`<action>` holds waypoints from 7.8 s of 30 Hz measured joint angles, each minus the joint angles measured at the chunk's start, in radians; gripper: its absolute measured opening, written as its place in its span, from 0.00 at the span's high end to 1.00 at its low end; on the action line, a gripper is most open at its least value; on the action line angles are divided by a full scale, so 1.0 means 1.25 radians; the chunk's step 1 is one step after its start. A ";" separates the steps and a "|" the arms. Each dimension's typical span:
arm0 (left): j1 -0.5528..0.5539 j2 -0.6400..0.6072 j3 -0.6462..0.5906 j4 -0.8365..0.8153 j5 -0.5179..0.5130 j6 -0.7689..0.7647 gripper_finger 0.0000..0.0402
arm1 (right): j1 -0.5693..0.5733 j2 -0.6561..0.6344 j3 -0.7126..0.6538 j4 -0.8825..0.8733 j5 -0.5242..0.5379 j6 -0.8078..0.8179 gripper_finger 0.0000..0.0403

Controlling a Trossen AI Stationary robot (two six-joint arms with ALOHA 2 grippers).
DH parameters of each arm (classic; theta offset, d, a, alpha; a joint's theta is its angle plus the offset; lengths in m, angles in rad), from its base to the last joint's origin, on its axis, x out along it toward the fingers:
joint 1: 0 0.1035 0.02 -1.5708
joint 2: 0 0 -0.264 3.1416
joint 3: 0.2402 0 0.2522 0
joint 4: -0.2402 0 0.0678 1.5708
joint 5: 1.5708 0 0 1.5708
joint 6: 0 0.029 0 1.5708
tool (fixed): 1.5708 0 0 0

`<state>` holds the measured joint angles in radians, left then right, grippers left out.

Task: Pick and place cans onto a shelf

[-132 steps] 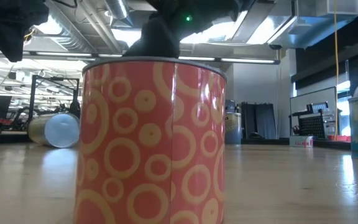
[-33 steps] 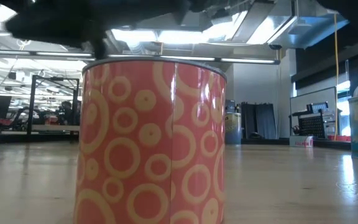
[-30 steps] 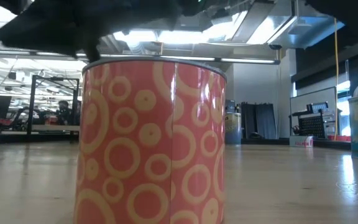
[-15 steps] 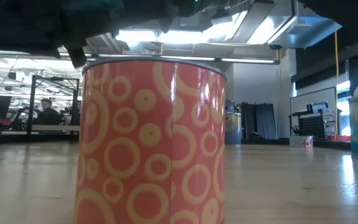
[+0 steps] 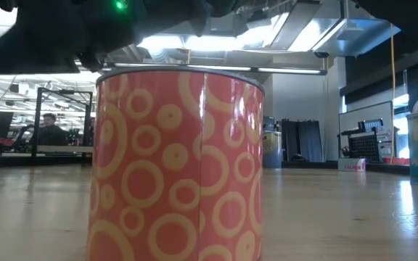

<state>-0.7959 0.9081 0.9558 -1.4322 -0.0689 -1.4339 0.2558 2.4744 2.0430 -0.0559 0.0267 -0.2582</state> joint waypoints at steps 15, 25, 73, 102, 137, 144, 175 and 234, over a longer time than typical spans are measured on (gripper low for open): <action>0.001 0.000 0.000 0.000 0.000 -0.003 0.87 | 0.017 0.052 -0.002 0.141 0.017 -0.225 0.76; 0.001 0.000 0.000 0.000 -0.001 -0.005 0.87 | 0.016 0.057 -0.002 0.169 0.013 -0.291 0.76; -0.110 0.129 0.000 0.193 0.178 -0.068 0.87 | -0.003 0.129 0.005 0.309 -0.007 -0.298 0.76; -0.312 0.398 -0.001 0.280 0.045 -0.102 0.87 | -0.003 0.128 0.005 0.259 -0.101 -0.299 0.76; -0.362 0.519 -0.001 0.331 -0.062 -0.065 0.87 | -0.003 0.128 0.005 0.260 -0.100 -0.300 0.76; -0.362 0.519 -0.001 0.333 -0.096 -0.066 0.87 | -0.003 0.127 0.005 0.260 -0.100 -0.300 0.76; -0.336 0.519 -0.001 0.334 -0.161 -0.059 0.87 | -0.009 0.147 0.004 0.263 -0.086 -0.344 0.76; -0.371 0.425 0.000 0.216 -0.164 -0.294 0.87 | -0.088 -0.050 0.006 -0.074 0.017 -0.096 1.00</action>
<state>-1.2598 1.4396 0.9554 -1.1621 -0.2735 -1.8019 0.1457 2.4114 2.0500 -0.1488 0.0474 -0.3781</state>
